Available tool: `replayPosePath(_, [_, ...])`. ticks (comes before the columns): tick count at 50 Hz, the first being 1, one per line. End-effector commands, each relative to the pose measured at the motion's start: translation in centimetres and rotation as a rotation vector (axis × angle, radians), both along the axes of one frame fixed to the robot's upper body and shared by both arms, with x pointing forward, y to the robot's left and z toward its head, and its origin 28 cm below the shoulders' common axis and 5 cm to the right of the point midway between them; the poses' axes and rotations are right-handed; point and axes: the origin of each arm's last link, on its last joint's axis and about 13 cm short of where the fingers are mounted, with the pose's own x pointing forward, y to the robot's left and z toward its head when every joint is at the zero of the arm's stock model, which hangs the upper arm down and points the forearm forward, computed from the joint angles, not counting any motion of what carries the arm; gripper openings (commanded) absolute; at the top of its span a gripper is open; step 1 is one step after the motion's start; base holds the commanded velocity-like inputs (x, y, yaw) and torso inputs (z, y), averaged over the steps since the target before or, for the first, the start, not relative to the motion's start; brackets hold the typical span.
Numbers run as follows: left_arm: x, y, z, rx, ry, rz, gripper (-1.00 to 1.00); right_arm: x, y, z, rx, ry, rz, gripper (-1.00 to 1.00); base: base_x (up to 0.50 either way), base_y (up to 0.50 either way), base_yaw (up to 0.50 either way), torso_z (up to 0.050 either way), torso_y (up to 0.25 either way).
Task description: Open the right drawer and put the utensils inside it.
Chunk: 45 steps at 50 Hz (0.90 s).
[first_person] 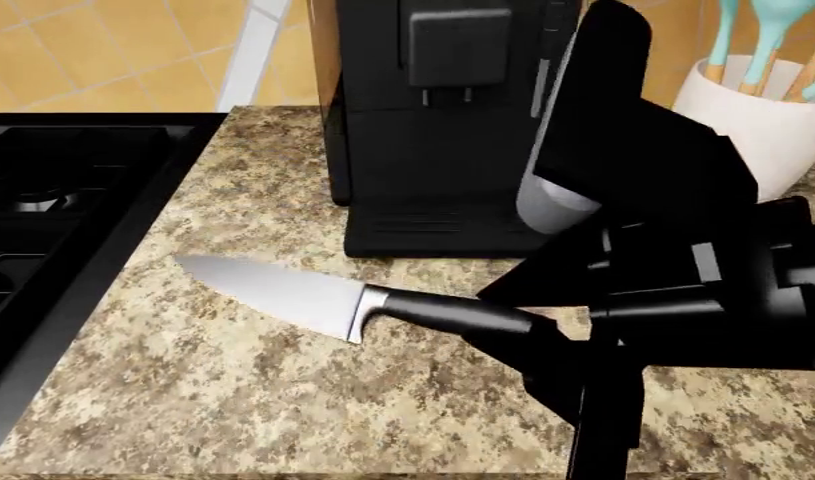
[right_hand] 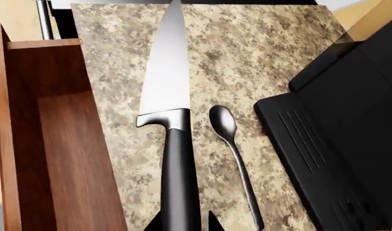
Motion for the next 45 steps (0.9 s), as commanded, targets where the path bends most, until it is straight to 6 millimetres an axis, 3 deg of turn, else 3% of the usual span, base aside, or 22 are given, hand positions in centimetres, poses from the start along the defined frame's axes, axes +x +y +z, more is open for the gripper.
replayPosePath(1, [0.0,0.0,0.0,-0.001,0.000,0.001,1.00,-0.8,-0.8,-0.6,0.004,-0.018,0.065,-1.00,0.00,0.00,0.00,0.000,0.000])
replayPosePath(45, [0.0,0.1,0.0,-0.006,-0.002,0.006,1.00,-1.9,0.6,-3.5,-0.030,-0.027,0.271,-1.00,0.00,0.00,0.00,0.000,0.000])
